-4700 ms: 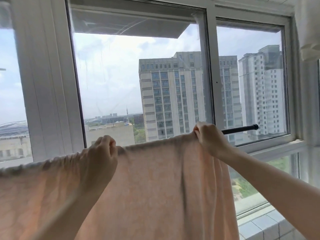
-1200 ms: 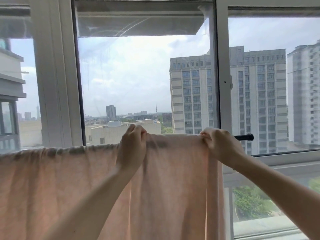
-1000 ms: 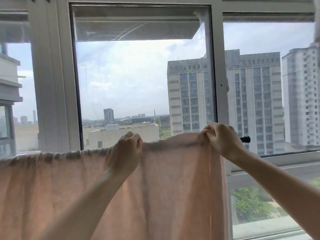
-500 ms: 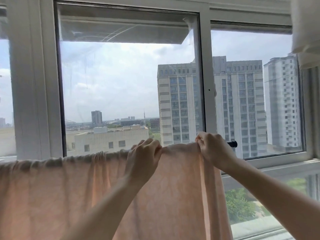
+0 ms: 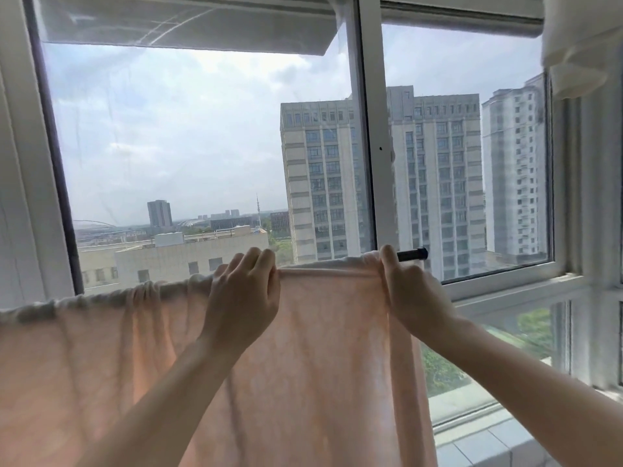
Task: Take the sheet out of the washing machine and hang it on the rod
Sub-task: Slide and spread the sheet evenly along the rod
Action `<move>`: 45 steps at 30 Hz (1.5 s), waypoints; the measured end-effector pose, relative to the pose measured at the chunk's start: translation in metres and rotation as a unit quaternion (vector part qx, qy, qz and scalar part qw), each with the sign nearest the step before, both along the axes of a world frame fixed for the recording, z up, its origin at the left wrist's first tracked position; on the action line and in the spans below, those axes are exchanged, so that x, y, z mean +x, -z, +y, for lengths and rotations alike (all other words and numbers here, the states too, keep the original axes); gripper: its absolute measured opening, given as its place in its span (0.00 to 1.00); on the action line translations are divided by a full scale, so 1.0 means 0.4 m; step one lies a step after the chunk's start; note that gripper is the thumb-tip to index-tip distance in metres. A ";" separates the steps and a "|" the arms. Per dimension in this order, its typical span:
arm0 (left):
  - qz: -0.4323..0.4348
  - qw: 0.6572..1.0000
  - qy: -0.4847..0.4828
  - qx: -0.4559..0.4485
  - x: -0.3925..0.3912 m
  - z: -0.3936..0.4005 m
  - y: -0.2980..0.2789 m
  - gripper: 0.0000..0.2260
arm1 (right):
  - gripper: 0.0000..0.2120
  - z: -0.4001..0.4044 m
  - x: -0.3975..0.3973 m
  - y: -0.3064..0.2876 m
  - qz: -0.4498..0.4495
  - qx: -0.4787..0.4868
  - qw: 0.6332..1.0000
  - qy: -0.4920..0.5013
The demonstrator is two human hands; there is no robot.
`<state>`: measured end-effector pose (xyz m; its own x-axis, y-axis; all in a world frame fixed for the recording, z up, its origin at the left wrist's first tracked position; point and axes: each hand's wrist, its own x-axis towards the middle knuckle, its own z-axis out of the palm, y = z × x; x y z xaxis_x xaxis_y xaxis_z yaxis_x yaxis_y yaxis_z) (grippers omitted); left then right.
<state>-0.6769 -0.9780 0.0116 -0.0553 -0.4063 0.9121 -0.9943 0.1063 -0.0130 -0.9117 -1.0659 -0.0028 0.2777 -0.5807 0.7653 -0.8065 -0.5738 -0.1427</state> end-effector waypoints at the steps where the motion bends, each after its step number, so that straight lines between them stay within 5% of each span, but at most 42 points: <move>1: -0.002 1.000 -0.007 0.004 -0.003 0.001 0.000 0.06 | 0.05 0.000 -0.004 0.002 -0.001 -0.006 1.000 -0.004; 13: 0.042 0.992 -0.115 0.026 -0.123 -0.014 -0.010 0.09 | 0.06 -0.039 -0.092 -0.027 -0.005 -0.040 0.987 -0.155; 22: 0.094 0.994 -0.054 0.009 -0.265 -0.078 -0.003 0.04 | 0.03 -0.115 -0.146 -0.084 -0.026 -0.107 0.968 -0.226; 27: 0.131 0.990 -0.038 0.032 -0.275 -0.051 -0.017 0.03 | 0.23 -0.145 -0.124 -0.118 0.073 -0.046 0.941 -0.328; 37: 0.206 0.978 -0.022 -0.005 -0.259 -0.008 -0.034 0.06 | 0.10 -0.138 -0.122 -0.147 0.080 0.000 0.913 -0.401; 45: 0.169 0.972 -0.157 -0.048 -0.198 0.024 -0.047 0.03 | 0.09 -0.104 -0.076 -0.188 -0.042 0.091 0.912 -0.398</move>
<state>-0.7560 -0.9684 0.0303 0.3667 -0.2666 0.8913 -0.9268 -0.1889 0.3247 -0.9419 -1.1076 0.0726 0.6113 -0.3406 0.7144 -0.1269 -0.9332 -0.3363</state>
